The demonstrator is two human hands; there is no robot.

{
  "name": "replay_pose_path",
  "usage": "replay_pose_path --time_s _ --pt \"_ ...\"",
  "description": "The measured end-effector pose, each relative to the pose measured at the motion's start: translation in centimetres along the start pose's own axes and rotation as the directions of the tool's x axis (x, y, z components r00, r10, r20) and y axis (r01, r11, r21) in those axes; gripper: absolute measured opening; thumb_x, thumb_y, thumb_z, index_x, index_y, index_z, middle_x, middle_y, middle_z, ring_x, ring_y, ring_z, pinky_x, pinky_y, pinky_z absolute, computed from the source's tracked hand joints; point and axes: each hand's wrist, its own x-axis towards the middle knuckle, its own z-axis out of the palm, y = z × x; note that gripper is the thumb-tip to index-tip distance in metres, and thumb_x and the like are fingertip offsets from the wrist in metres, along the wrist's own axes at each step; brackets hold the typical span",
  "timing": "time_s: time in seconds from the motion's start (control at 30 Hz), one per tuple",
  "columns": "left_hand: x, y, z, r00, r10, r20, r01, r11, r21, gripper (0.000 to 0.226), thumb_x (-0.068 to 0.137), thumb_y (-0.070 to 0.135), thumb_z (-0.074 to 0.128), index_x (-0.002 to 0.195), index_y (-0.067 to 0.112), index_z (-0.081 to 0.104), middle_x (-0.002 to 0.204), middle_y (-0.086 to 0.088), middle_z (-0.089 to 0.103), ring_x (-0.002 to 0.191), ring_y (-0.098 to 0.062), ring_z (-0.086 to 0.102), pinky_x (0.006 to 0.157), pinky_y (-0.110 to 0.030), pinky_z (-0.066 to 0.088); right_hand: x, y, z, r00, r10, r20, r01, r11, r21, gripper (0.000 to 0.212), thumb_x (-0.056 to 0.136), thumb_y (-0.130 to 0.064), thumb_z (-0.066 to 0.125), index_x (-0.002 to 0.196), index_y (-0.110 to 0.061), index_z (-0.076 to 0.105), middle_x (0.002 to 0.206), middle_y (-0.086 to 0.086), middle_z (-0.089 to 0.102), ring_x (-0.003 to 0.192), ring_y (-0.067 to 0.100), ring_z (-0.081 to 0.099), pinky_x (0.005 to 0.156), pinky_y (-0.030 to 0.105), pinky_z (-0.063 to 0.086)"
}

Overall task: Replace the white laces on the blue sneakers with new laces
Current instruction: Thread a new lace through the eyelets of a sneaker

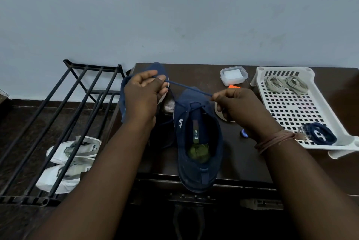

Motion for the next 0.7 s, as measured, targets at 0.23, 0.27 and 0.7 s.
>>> replay_pose_path --time_s 0.23,0.27,0.7 --pt "-0.8 -0.6 1.1 0.979 0.185 -0.086 -0.156 0.950 0.269 0.040 0.098 0.015 0.064 0.136 0.010 0.053 0.088 -0.004 0.073 0.077 -0.008 0.073 0.077 -0.026 0.061 0.7 1.0 0.6 0.999 0.029 -0.046 -0.036 0.986 -0.160 0.021 0.093 -0.015 0.056 0.089 -0.014 0.077 0.062 -0.008 0.060 0.049 0.003 0.045 0.054 0.023 0.038" --pt "-1.4 -0.5 1.3 0.973 0.231 -0.027 -0.198 0.885 0.421 0.052 0.099 0.022 0.062 0.148 0.015 0.043 0.090 -0.004 0.073 0.077 -0.009 0.071 0.072 -0.019 0.058 0.6 0.6 0.8 0.999 0.035 -0.015 -0.037 0.989 -0.146 0.023 0.092 -0.014 0.053 0.096 -0.016 0.076 0.064 -0.010 0.060 0.054 0.004 0.048 0.057 0.023 0.040" --pt "-3.0 0.1 2.2 0.696 0.218 0.685 -0.707 0.379 0.597 0.024 0.093 0.019 0.066 0.109 0.030 0.079 0.097 0.008 0.078 0.089 -0.003 0.069 0.080 -0.021 0.052 -0.7 -1.5 1.7 0.981 -0.191 0.020 0.190 0.981 0.026 0.029 0.080 -0.013 0.081 0.096 -0.003 0.059 0.072 0.013 0.073 0.062 0.019 0.071 0.058 0.029 0.055"
